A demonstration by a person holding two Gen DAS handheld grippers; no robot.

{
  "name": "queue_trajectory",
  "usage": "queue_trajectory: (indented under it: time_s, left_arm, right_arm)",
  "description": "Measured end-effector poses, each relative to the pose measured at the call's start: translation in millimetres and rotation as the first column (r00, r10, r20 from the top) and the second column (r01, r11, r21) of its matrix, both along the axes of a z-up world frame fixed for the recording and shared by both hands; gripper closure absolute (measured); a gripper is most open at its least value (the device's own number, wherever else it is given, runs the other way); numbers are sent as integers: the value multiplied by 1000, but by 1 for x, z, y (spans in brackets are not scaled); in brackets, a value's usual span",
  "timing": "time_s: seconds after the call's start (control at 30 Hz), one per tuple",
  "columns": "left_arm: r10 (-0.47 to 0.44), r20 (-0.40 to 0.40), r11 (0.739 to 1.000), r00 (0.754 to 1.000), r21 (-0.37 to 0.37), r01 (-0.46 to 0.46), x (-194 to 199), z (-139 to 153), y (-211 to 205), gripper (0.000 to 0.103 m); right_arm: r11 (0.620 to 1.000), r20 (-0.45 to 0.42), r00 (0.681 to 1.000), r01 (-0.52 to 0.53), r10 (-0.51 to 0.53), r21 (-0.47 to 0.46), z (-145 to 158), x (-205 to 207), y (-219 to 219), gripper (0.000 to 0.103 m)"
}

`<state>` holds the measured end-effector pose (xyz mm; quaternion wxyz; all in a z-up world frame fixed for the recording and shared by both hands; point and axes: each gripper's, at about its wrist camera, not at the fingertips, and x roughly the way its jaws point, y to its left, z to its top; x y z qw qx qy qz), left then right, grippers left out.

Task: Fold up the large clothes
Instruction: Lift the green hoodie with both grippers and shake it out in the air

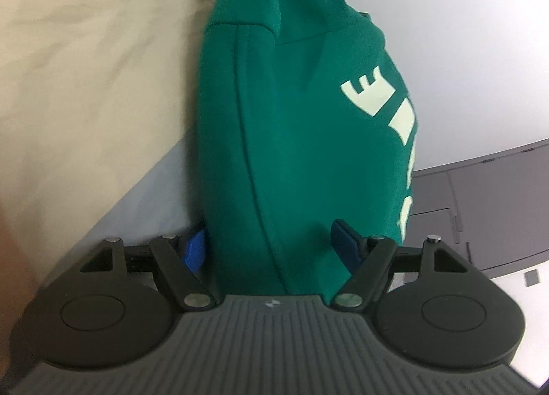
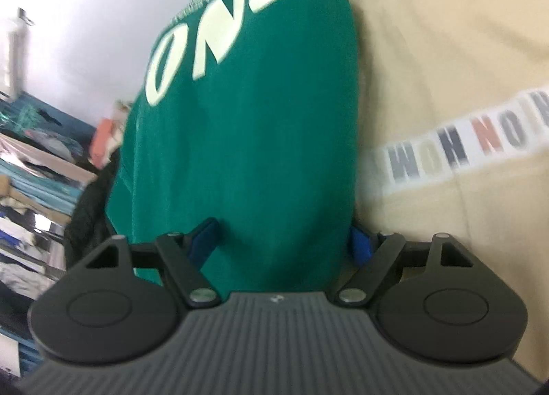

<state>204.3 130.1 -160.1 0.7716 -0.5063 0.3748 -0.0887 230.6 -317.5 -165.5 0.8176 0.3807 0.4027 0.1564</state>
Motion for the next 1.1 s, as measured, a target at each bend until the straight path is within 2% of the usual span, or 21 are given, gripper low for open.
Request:
queue_trajectory:
  time_s: [0.13, 0.2, 0.23, 0.3, 0.37, 0.4, 0.43, 0.57, 0.7, 0.83, 0.93, 1.1]
  left_arm:
    - [-13, 40, 1000, 999, -13, 13, 5, -3, 0, 29]
    - [-23, 42, 1000, 999, 6, 23, 8, -3, -2, 47]
    - [-26, 45, 1000, 999, 10, 25, 8, -3, -1, 52]
    - [-29, 63, 1000, 998, 7, 28, 5, -3, 1, 80]
    - [-23, 84, 1000, 996, 6, 23, 0, 1, 4, 91]
    - [-18, 102, 1000, 995, 4, 17, -1, 6, 4, 93]
    - [-14, 125, 1000, 992, 2, 14, -4, 12, 5, 94]
    - [-25, 228, 999, 973, 33, 18, -22, 44, 8, 95]
    - [-22, 311, 1000, 950, 22, 16, -48, 70, 13, 96]
    - [-37, 355, 999, 934, 25, 30, -72, 90, 10, 96]
    - [-47, 341, 998, 939, 52, 31, -86, 96, 5, 96]
    - [-64, 234, 995, 970, 92, 43, -83, 80, -2, 95]
  right_arm:
    - [999, 69, 997, -46, 47, -19, 2, 9, 6, 22]
    - [999, 89, 995, -54, 54, -9, 0, 13, 6, 22]
    - [998, 97, 994, -59, 59, -5, 1, 15, 7, 24]
    - [998, 97, 993, -61, 61, -4, 3, 16, 7, 34]
    - [998, 89, 994, -56, 56, -1, 6, 17, 0, 68]
    - [999, 87, 995, -54, 55, -4, 8, 16, -1, 75]
    - [999, 91, 994, -53, 54, -11, 11, 15, -1, 83]
    - [998, 181, 982, -55, 62, -45, 38, 4, 2, 89]
    - [998, 296, 954, -30, 44, -52, 69, -18, -3, 89]
    - [999, 357, 934, 1, 18, -54, 90, -41, -7, 89]
    - [999, 319, 948, 16, -3, -39, 90, -49, -14, 89]
    - [999, 201, 979, 21, -16, -25, 69, -46, -17, 86]
